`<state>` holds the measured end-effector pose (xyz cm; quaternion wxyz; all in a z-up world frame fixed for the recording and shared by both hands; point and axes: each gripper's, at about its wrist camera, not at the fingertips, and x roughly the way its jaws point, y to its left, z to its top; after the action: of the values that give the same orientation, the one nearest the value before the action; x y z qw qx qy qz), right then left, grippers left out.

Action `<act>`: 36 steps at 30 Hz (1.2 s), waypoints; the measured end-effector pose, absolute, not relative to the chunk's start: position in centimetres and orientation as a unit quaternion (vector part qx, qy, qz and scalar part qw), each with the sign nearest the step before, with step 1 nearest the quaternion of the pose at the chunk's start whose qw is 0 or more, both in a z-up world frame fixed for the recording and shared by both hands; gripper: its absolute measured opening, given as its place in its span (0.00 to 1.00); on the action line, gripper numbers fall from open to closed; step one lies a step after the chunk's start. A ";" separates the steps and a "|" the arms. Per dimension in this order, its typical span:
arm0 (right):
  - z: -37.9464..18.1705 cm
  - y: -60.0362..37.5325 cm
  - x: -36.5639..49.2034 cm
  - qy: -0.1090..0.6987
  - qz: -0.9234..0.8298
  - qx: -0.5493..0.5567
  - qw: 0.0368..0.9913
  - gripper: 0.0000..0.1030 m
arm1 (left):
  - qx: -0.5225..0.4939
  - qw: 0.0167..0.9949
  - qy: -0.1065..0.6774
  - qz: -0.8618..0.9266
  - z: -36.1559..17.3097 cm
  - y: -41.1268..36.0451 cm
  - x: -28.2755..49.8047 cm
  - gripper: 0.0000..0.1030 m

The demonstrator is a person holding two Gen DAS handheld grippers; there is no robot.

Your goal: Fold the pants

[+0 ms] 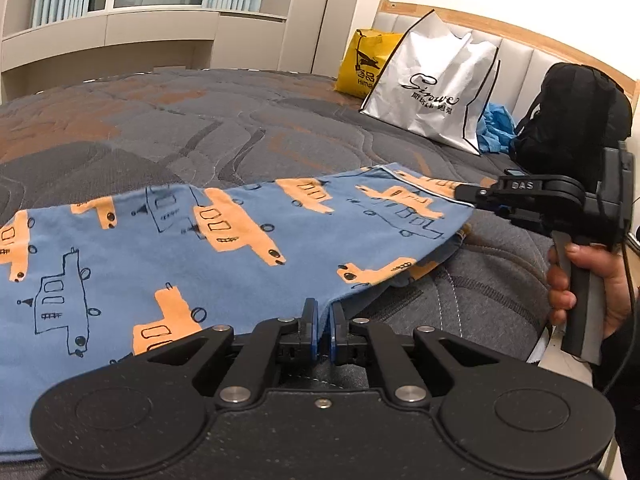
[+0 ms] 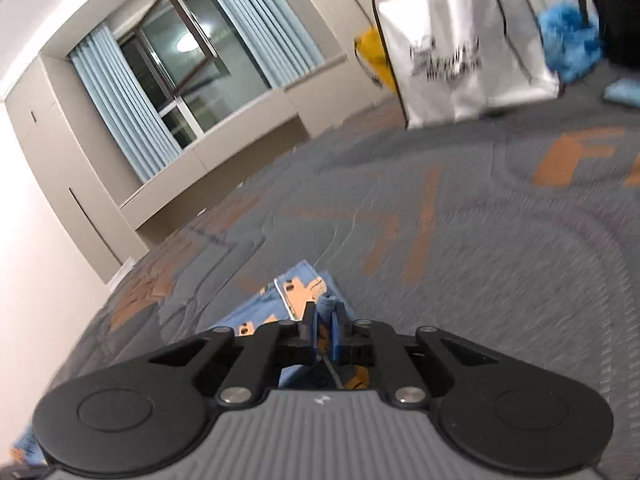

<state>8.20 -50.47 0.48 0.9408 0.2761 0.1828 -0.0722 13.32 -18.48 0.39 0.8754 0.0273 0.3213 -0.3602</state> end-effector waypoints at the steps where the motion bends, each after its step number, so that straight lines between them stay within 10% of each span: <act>1: 0.5 -50.4 8.0 0.186 -0.074 0.267 0.943 0.07 | 0.029 0.873 0.327 -0.362 0.2 -18.6 13.5 0.06; 6: -0.8 -50.3 8.2 0.225 -0.066 0.254 0.938 0.11 | -0.001 0.863 0.335 -0.379 -0.1 -18.0 13.7 0.36; 10: 0.7 -49.5 7.7 0.215 -0.090 0.211 0.949 0.67 | -0.051 0.866 0.336 -0.366 0.5 -15.8 14.0 0.64; 15: 2.7 -45.7 7.4 0.196 -0.084 0.100 0.972 0.95 | -0.085 0.908 0.292 -0.287 1.7 -10.8 14.0 0.96; 36: 6.3 -27.3 23.0 0.303 0.240 0.017 0.922 0.98 | -0.196 0.961 0.194 0.024 2.6 14.5 11.6 0.99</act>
<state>23.03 -27.31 6.33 0.9220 0.0165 0.3032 0.2403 11.58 14.47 2.61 0.9611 -0.1958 0.1935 0.0239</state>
